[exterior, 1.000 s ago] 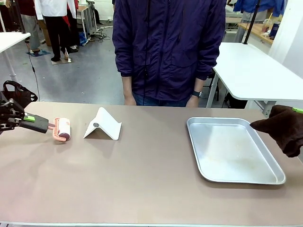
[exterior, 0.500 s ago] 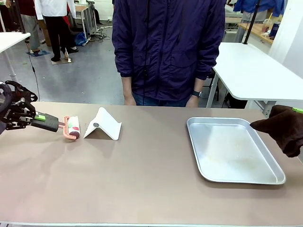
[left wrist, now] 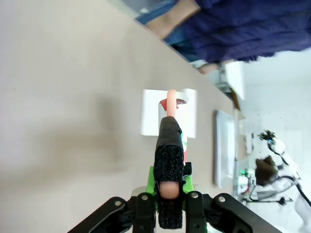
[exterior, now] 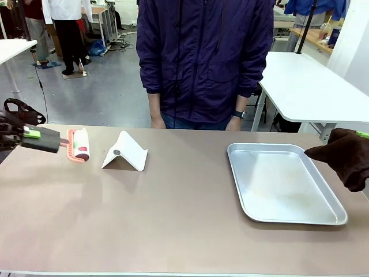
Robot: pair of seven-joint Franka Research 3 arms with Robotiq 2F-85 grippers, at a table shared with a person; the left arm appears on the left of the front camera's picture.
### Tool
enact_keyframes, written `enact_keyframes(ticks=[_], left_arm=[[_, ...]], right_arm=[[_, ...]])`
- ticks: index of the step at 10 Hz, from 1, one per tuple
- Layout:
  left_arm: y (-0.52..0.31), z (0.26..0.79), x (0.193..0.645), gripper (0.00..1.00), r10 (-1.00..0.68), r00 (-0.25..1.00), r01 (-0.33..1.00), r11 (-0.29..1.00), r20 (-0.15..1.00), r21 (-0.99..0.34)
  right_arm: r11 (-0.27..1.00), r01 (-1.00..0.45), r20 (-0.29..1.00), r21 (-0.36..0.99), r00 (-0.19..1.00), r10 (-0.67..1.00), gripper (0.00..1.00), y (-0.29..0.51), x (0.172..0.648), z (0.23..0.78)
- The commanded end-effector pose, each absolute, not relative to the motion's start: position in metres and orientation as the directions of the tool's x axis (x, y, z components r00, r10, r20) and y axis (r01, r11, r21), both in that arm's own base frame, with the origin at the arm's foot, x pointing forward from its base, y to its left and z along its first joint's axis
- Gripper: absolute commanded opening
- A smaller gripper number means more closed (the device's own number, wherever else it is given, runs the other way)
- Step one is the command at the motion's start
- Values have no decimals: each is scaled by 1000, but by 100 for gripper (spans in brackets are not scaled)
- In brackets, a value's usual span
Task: Clean the surface of the table.
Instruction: Clean the area not pointed to by the person.
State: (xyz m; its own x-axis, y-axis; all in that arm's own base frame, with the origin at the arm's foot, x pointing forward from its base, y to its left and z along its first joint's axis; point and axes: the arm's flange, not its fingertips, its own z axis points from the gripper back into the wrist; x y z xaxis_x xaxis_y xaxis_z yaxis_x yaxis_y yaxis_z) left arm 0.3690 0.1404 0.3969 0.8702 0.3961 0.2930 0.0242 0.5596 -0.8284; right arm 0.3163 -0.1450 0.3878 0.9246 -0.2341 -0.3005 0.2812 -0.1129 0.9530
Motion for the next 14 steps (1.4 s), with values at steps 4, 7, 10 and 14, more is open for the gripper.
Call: enact_keyframes(ticks=[4,7,10,14], left_arm=[[189,448,242,22,225,924,207,387,309,-898],[223,446,187,22,308,900,189,363,309,-912],[212,447,192,22,280,915,179,360,289,-915],[212,447,192,22,280,915,179,360,289,-915]], right_arm=[[-123,266,-289,956,925,-246,9,-143,319,391],[-123,266,-289,956,925,-246,9,-143,319,391],[-123,266,-289,956,925,-246,9,-143,319,391],[-123,266,-289,956,925,-246,9,-143,319,391]])
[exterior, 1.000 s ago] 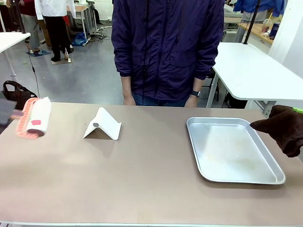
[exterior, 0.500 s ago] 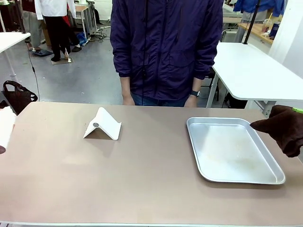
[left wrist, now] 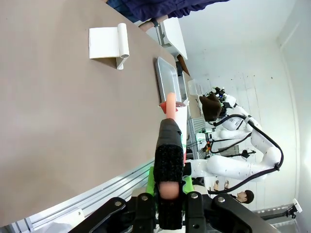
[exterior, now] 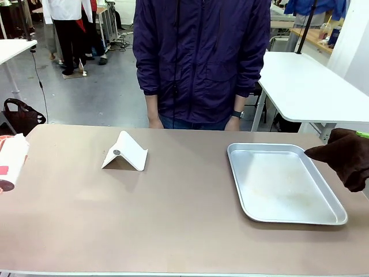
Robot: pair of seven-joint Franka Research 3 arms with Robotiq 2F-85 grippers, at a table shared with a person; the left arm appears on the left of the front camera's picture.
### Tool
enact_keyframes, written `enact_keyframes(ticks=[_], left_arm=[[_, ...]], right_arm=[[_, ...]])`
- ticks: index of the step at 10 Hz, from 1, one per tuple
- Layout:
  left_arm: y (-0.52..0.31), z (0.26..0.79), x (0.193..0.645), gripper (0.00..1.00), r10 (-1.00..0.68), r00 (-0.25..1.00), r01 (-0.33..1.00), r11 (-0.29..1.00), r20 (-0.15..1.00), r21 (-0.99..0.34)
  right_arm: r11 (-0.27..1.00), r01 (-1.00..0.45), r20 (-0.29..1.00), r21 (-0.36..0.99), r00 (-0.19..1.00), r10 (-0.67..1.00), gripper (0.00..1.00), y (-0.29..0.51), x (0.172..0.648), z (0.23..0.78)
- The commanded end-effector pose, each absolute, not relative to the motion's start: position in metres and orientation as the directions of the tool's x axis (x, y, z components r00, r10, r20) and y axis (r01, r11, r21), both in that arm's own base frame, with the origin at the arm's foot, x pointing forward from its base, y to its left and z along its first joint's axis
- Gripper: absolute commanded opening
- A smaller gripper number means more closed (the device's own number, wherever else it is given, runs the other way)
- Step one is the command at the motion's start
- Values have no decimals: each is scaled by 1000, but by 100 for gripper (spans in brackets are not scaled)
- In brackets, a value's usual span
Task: Clean the surface of the table.
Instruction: Clean the area not pointed to by the person, then return the Lint Roller and towel to their original positions.
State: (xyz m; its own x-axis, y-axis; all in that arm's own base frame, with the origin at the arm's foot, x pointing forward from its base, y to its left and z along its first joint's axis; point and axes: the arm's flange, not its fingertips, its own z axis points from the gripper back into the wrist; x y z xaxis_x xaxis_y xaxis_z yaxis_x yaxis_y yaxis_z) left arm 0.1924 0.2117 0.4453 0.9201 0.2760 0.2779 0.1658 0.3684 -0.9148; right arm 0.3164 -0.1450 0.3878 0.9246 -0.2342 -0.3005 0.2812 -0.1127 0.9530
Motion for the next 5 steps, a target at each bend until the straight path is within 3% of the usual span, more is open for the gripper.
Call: enact_keyframes(ticks=[1,5], left_arm=[[212,447,192,22,280,915,179,360,289,-915],[212,447,192,22,280,915,179,360,289,-915]], right_arm=[[-123,266,-289,956,925,-246,9,-143,319,391],[-123,266,-289,956,925,-246,9,-143,319,391]])
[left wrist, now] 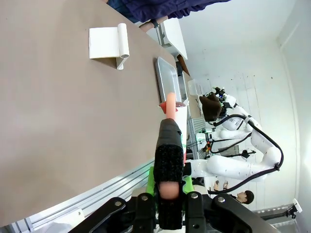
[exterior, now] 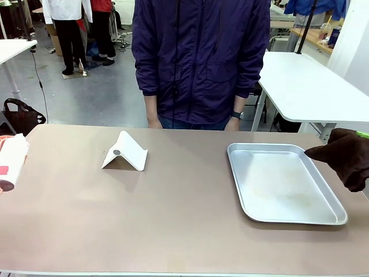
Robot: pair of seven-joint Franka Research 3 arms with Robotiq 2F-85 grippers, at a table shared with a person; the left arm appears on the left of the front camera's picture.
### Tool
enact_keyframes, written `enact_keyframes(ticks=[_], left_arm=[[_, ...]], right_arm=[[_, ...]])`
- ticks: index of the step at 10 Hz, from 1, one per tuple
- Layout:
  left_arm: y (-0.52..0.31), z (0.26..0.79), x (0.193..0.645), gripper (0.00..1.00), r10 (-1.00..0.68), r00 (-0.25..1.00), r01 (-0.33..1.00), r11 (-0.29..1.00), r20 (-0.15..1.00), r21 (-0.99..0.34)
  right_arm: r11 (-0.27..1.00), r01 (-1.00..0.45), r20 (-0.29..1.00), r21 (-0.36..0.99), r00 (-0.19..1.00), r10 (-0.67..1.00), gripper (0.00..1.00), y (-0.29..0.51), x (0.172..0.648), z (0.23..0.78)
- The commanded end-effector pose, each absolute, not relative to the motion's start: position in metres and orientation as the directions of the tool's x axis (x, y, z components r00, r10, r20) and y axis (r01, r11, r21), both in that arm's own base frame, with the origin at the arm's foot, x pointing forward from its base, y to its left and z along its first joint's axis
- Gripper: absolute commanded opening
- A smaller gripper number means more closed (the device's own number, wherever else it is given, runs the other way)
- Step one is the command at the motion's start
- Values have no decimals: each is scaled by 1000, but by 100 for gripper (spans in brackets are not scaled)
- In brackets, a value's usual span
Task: Clean the surface of the table.
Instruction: Return the Lint Roller and towel to their original positions.
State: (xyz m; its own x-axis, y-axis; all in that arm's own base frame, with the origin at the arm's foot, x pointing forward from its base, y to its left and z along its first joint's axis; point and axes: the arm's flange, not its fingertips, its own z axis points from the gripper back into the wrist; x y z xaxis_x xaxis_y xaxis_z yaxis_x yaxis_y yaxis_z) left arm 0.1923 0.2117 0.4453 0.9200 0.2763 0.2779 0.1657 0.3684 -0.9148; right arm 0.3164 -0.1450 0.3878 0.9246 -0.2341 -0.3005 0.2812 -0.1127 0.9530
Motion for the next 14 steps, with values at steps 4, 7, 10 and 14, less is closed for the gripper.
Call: enact_keyframes(ticks=[4,7,10,14], left_arm=[[212,447,192,22,280,915,179,360,289,-915],[199,455,216,22,260,920,173,404,294,-898],[152,475,261,22,191,937,187,437,294,-880],[44,518,334,22,109,931,269,438,348,-857]], right_arm=[[-123,266,-289,956,925,-246,9,-143,319,391],[-49,317,-319,947,915,-247,9,-125,324,396],[127,264,-209,956,918,-336,9,-51,360,411],[246,54,30,968,945,-325,9,88,402,402]])
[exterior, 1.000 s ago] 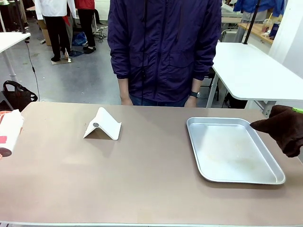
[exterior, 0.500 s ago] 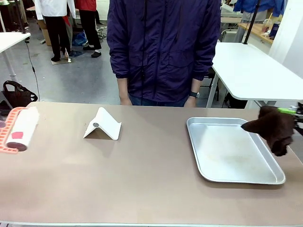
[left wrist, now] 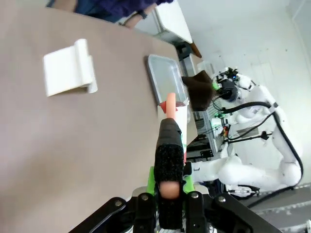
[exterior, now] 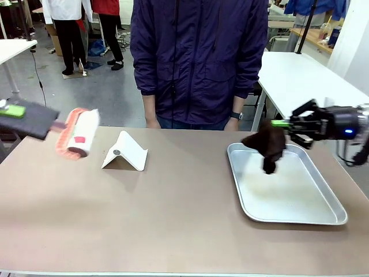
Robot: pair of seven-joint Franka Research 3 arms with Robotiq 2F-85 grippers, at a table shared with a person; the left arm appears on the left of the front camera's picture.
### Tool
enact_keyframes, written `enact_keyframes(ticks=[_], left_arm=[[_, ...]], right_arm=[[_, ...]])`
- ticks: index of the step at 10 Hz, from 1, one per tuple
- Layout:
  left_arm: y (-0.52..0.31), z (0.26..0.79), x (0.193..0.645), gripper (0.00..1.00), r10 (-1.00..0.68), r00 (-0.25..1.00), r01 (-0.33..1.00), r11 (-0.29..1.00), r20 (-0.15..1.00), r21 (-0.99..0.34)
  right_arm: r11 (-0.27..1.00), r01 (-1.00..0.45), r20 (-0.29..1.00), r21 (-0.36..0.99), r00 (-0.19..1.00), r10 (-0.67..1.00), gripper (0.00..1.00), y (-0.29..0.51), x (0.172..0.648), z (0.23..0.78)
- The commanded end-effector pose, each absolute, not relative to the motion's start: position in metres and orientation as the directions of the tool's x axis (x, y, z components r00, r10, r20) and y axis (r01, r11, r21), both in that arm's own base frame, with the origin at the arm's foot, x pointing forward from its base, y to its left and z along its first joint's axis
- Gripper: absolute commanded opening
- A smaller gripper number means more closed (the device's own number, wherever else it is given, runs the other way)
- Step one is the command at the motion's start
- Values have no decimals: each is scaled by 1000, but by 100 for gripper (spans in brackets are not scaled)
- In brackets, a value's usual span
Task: Clean the surface of the table.
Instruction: Return the Lint Roller and towel to their original positions.
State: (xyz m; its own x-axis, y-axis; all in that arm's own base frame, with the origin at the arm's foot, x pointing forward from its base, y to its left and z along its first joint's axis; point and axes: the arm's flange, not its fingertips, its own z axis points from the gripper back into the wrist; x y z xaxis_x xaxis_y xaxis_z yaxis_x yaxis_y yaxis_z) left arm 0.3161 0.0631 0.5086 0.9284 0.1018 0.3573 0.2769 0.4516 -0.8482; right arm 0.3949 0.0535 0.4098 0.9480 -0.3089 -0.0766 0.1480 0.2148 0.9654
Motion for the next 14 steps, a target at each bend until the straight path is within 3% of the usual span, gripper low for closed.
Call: enact_keyframes(ticks=[1,5,9,10,11,14], left_arm=[[18,523,352,22,161,933,213,473,322,-855],[-60,505,401,22,150,952,118,626,267,-771],[-85,462,449,22,124,973,46,725,196,-687],[-86,457,451,22,61,989,50,719,134,-693],[-83,455,438,22,126,966,71,708,225,-703],[-83,455,438,22,126,966,71,708,225,-703]], right_arm=[[274,37,37,961,965,-258,9,120,401,395],[238,43,14,970,973,-231,9,199,395,352],[303,93,1,949,955,-295,9,219,408,301],[314,119,-27,942,959,-283,9,219,411,295],[323,140,-53,936,963,-265,9,211,412,293],[303,132,-46,944,960,-275,9,206,401,299]])
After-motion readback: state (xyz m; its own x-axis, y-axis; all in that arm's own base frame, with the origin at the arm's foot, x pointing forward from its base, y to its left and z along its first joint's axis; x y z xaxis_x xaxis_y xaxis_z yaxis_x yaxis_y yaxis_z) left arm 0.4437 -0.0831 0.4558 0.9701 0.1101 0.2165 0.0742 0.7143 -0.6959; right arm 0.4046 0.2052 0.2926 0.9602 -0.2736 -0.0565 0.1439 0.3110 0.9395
